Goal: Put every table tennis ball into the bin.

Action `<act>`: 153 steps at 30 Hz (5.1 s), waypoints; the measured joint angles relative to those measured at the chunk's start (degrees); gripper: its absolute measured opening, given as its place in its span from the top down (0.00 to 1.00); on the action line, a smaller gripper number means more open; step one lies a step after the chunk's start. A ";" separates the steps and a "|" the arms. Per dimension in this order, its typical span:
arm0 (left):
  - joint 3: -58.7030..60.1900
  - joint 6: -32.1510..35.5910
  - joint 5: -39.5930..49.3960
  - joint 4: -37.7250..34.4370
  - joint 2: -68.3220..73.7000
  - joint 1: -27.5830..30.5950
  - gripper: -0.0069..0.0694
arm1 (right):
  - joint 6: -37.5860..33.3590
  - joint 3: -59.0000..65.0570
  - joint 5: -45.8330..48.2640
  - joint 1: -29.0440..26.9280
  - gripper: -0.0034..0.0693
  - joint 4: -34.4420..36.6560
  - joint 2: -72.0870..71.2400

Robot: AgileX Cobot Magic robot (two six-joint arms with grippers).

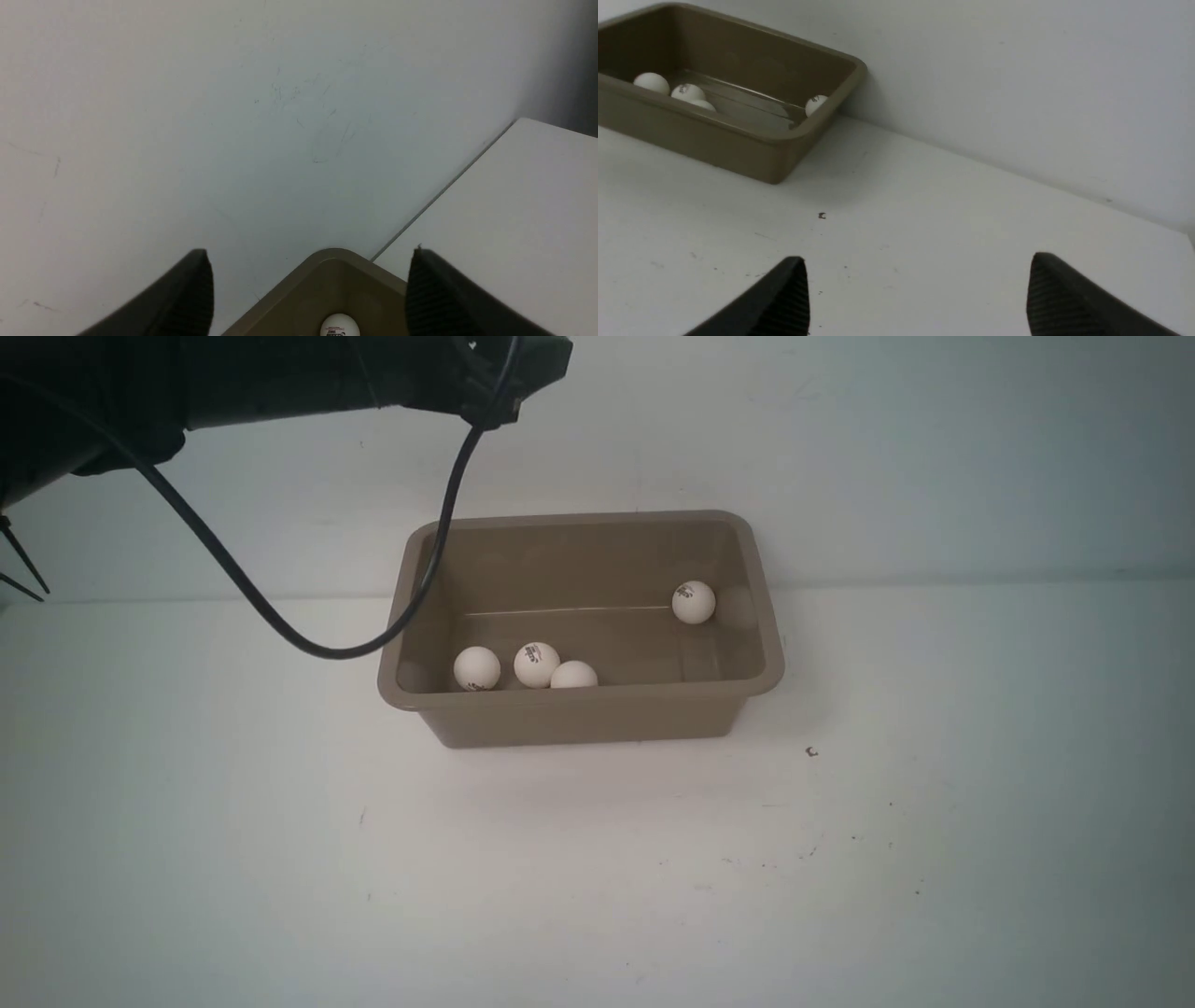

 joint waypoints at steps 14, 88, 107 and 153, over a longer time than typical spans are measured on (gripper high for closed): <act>0.00 -0.02 0.37 0.02 0.00 -0.05 0.26 | 12.57 3.43 7.94 0.00 0.17 2.36 -0.06; -9.22 -80.22 36.52 80.96 -49.81 -3.51 0.26 | 14.92 7.40 5.04 0.00 0.17 -5.80 -0.06; 68.29 -94.86 -4.67 87.25 -93.13 -3.51 0.26 | 14.92 7.40 5.04 0.00 0.17 -5.80 -0.06; 88.47 -90.04 -8.73 82.60 -100.56 10.77 0.26 | 14.92 7.40 5.04 0.00 0.17 -6.01 -0.06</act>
